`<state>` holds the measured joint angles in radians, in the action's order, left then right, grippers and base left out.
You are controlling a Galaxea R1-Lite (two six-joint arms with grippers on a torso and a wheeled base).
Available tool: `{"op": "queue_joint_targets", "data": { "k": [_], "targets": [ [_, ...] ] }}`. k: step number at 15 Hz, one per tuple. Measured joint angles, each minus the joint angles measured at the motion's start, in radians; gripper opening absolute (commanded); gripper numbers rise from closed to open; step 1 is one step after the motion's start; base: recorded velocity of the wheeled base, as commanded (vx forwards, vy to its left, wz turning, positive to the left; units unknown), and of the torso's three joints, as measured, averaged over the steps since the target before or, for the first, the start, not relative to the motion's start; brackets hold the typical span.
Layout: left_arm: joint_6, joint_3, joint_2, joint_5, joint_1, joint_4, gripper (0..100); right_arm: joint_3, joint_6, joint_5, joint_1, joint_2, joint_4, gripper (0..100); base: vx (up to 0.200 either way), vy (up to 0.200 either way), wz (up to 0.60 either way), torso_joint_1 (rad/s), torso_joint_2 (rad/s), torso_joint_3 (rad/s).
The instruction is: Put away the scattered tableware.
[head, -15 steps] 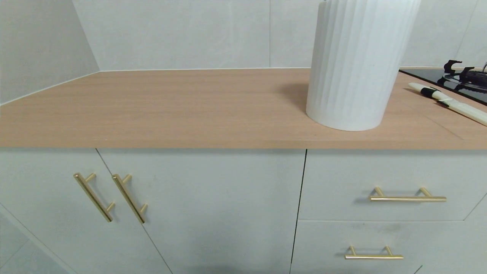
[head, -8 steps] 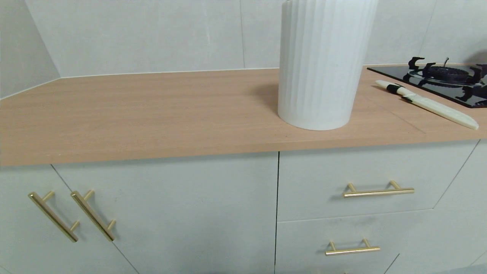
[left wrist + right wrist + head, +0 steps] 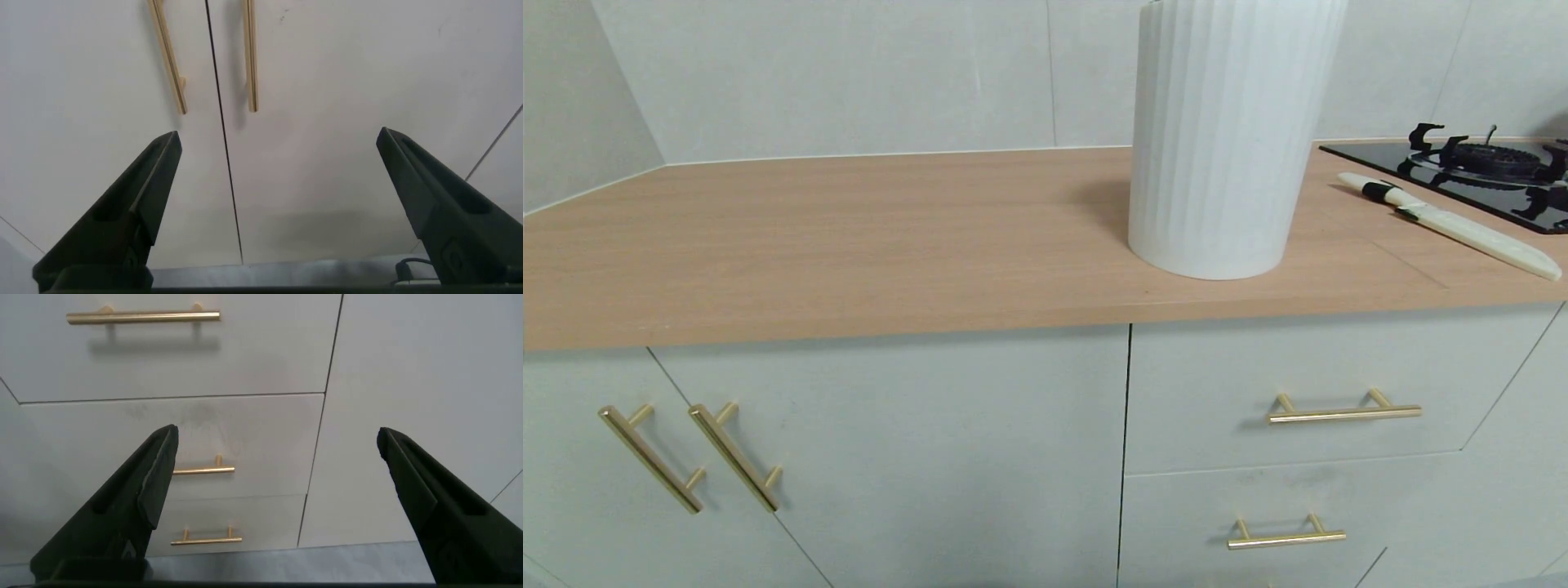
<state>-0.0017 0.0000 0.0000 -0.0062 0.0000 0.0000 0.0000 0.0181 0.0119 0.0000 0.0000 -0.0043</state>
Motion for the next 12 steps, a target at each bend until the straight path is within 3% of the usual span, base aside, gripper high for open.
{"op": "queue_joint_targets", "data": {
  "k": [8, 12],
  "targets": [
    [0.000, 0.000, 0.000, 0.000, 0.000, 0.000, 100, 0.000, 0.000, 0.000, 0.000, 0.000, 0.000, 100, 0.000, -0.200, 0.00, 0.002, 0.00, 0.004],
    [0.000, 0.000, 0.000, 0.000, 0.000, 0.000, 100, 0.000, 0.000, 0.000, 0.000, 0.000, 0.000, 100, 0.000, 0.000, 0.00, 0.000, 0.00, 0.000]
  ]
}}
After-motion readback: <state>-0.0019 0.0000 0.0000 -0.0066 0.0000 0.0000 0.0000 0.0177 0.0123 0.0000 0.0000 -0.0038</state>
